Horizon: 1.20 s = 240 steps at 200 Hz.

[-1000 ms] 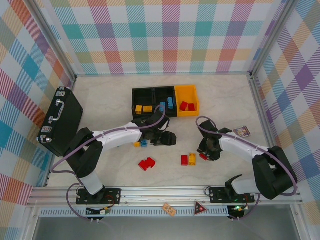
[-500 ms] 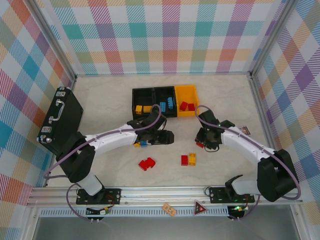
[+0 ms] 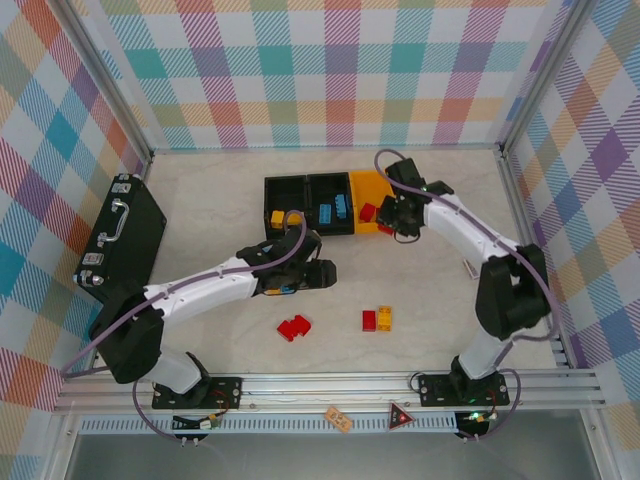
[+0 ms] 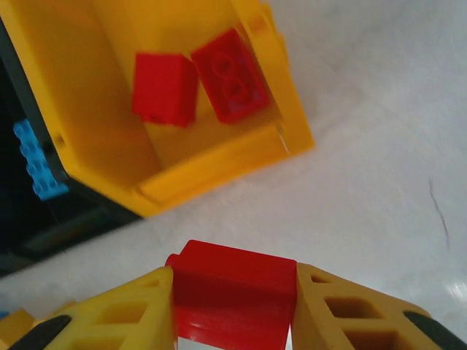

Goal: Sort the legos into containers by color
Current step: Place the lego in the container.

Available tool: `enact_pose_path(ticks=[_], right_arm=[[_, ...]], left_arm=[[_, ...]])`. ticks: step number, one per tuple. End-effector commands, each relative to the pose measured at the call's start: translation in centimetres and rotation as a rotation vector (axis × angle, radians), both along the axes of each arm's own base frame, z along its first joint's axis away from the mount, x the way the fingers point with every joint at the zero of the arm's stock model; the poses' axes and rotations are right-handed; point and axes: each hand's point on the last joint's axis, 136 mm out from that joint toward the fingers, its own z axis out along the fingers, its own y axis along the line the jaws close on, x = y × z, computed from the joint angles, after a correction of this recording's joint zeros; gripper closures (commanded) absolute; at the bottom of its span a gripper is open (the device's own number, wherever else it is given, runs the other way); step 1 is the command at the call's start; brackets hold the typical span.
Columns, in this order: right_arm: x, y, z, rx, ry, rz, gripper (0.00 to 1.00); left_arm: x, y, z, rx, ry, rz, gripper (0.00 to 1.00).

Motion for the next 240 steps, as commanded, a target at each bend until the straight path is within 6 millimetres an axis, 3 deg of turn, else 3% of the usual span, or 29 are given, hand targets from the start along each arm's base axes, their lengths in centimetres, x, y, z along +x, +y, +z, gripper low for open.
enact_pose_path(ticks=[1, 70, 123, 186, 240], right_arm=[[2.4, 0.0, 0.2, -0.025, 0.009, 0.026, 0.63], [9.6, 0.3, -1.4, -0.074, 0.028, -0.007, 0.62], [12.7, 0.6, -2.4, -0.112, 0.044, -0.013, 0.61], [14.1, 0.7, -2.0, -0.126, 0.038, -0.018, 0.5], [13.0, 1.2, 1.6, -0.116, -0.018, 0.018, 0.47]], left_arm=[[-0.7, 1.2, 0.1, 0.032, -0.004, 0.026, 0.43], [-1.2, 2.4, 0.3, 0.048, -0.007, 0.047, 0.43], [-1.5, 3.1, 0.1, 0.062, -0.007, 0.058, 0.43], [-1.6, 3.6, -0.2, 0.077, -0.009, 0.063, 0.43], [-1.2, 3.9, 0.1, 0.07, -0.024, 0.086, 0.43]])
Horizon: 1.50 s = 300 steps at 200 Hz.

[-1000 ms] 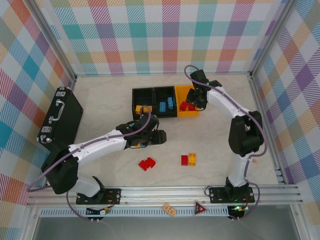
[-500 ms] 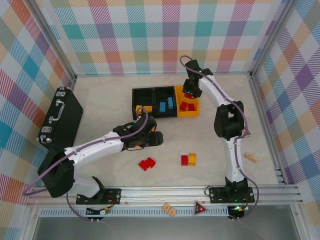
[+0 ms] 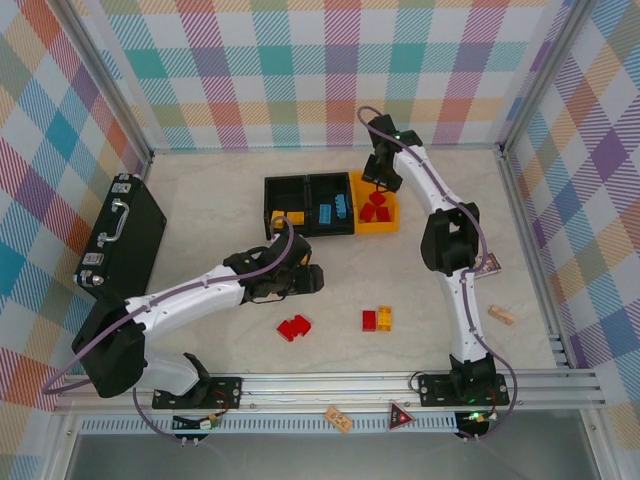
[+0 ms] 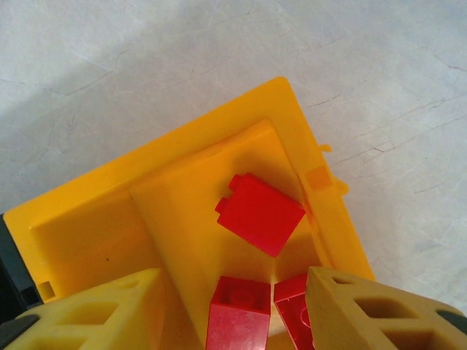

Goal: Sort the legos into containers by color
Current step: Place the lego in the container, then pick up the lego from the center of the table.

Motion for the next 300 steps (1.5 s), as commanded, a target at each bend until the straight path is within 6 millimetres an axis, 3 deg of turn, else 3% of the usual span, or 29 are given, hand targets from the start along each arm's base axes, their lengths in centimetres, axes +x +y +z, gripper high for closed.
enact_pose_path(ticks=[1, 46, 83, 127, 163, 213, 260, 300], right_arm=[[-1.2, -0.2, 4.1, 0.0, -0.05, 0.029, 0.47], [-5.3, 0.7, 7.6, 0.084, -0.134, 0.098, 0.47], [-10.2, 0.6, 8.0, 0.14, -0.143, 0.147, 0.47], [-15.8, 1.8, 7.4, 0.258, -0.139, 0.24, 0.47], [-20.1, 3.8, 6.9, 0.294, -0.131, 0.356, 0.46], [-25.1, 5.7, 4.0, 0.342, -0.072, 0.415, 0.44], [-26.8, 6.1, 1.6, 0.353, -0.022, 0.406, 0.44], [-26.8, 6.2, 1.4, 0.361, -0.021, 0.4, 0.44]], left_arm=[[-0.2, 0.8, 0.1, 0.01, -0.008, 0.026, 0.43], [0.2, 2.1, 0.5, 0.02, -0.022, 0.097, 0.42], [0.3, 3.8, 0.5, 0.043, -0.016, 0.155, 0.42], [0.4, 5.9, 0.3, 0.075, -0.007, 0.225, 0.42], [1.1, 9.1, -0.7, 0.102, 0.019, 0.337, 0.42], [2.2, 12.0, -1.8, 0.091, 0.049, 0.454, 0.41], [2.6, 10.4, -3.7, 0.086, 0.107, 0.375, 0.39], [2.8, 9.8, -5.9, 0.108, 0.153, 0.346, 0.39]])
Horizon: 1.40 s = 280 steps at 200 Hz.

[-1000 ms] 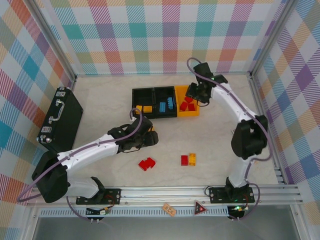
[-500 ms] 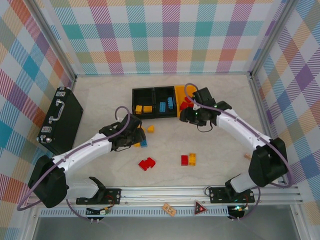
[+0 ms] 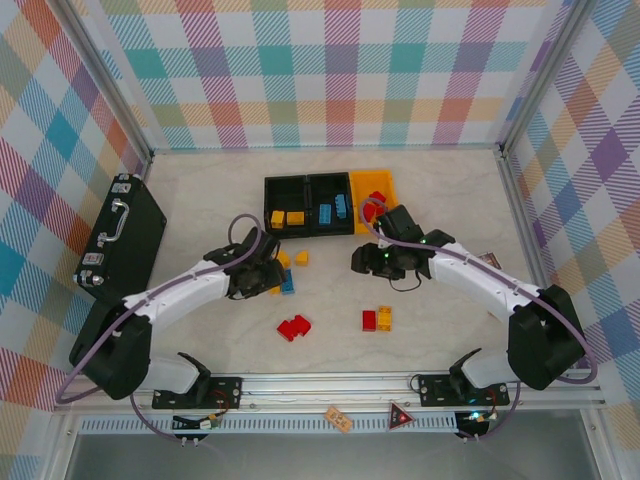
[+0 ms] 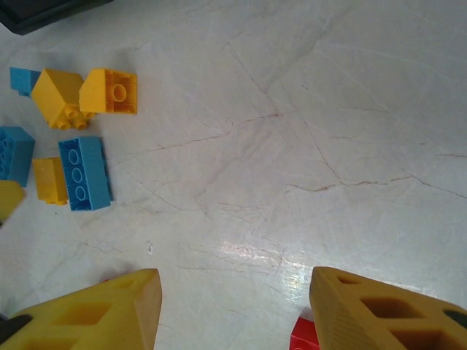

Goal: Sort the legos into containers by color
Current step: Pick up the lego from the center of the table.

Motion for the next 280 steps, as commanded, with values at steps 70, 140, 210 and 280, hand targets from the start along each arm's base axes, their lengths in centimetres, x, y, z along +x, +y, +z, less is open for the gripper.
enact_pose_path(ticks=[70, 140, 210, 280], right_arm=[[0.1, 0.7, 0.3, 0.041, -0.003, -0.011, 0.44], [0.1, 0.8, 0.4, 0.052, 0.003, -0.012, 0.44], [-0.1, 1.3, 0.6, 0.079, 0.007, -0.005, 0.45], [-0.5, 1.8, 2.0, 0.126, -0.017, 0.016, 0.45]], left_arm=[[0.4, 0.6, -2.4, 0.077, 0.04, -0.03, 0.44], [-0.2, 2.4, -3.0, 0.16, 0.06, 0.007, 0.53], [0.2, 1.8, -3.6, 0.164, 0.08, -0.021, 0.77], [3.2, 0.5, 2.3, 0.15, -0.035, -0.06, 0.81]])
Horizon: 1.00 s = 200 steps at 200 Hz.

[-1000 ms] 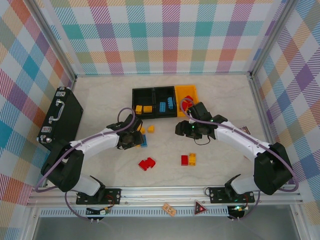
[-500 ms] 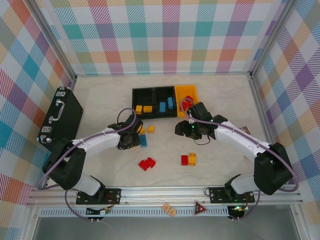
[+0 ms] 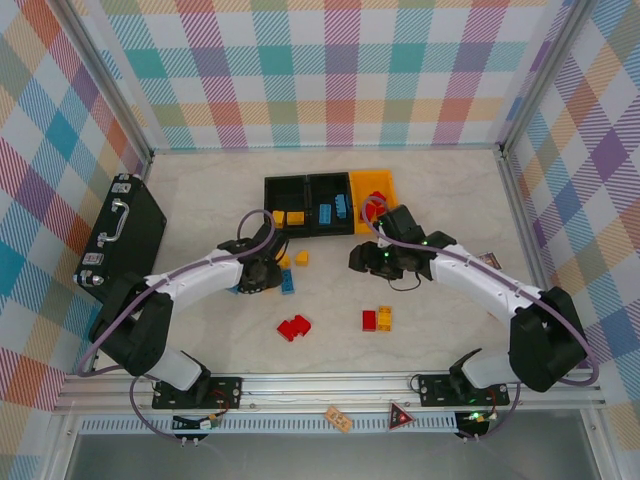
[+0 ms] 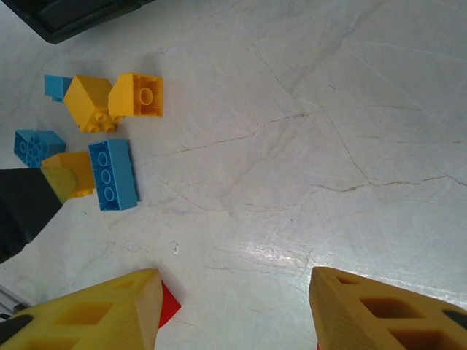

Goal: Sort the legos into containers by color
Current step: Pick up the lego from the center of the table, then place the lego in the container.

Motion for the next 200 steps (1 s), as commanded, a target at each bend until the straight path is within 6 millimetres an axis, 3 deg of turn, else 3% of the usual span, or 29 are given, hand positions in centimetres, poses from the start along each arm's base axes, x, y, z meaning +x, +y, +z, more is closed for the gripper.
enact_pose_path(ticks=[1, 48, 103, 146, 200], right_arm=[[-0.4, 0.9, 1.4, 0.058, -0.023, 0.023, 0.45], [-0.2, 2.5, 2.8, 0.128, -0.047, 0.062, 0.45], [0.8, 3.9, 4.4, 0.177, -0.078, 0.076, 0.45], [1.1, 4.2, 4.4, 0.18, -0.074, 0.072, 0.45], [1.4, 4.1, 3.8, 0.167, -0.059, 0.06, 0.45]], left_arm=[[1.8, -0.2, 3.4, 0.007, -0.069, -0.019, 0.81], [6.0, -2.3, 6.5, -0.004, -0.135, -0.065, 0.81], [11.7, -3.9, 8.0, -0.015, -0.181, -0.074, 0.81], [16.4, -4.3, 7.8, -0.011, -0.19, -0.065, 0.81], [21.1, -4.2, 5.6, -0.034, -0.17, -0.036, 0.81]])
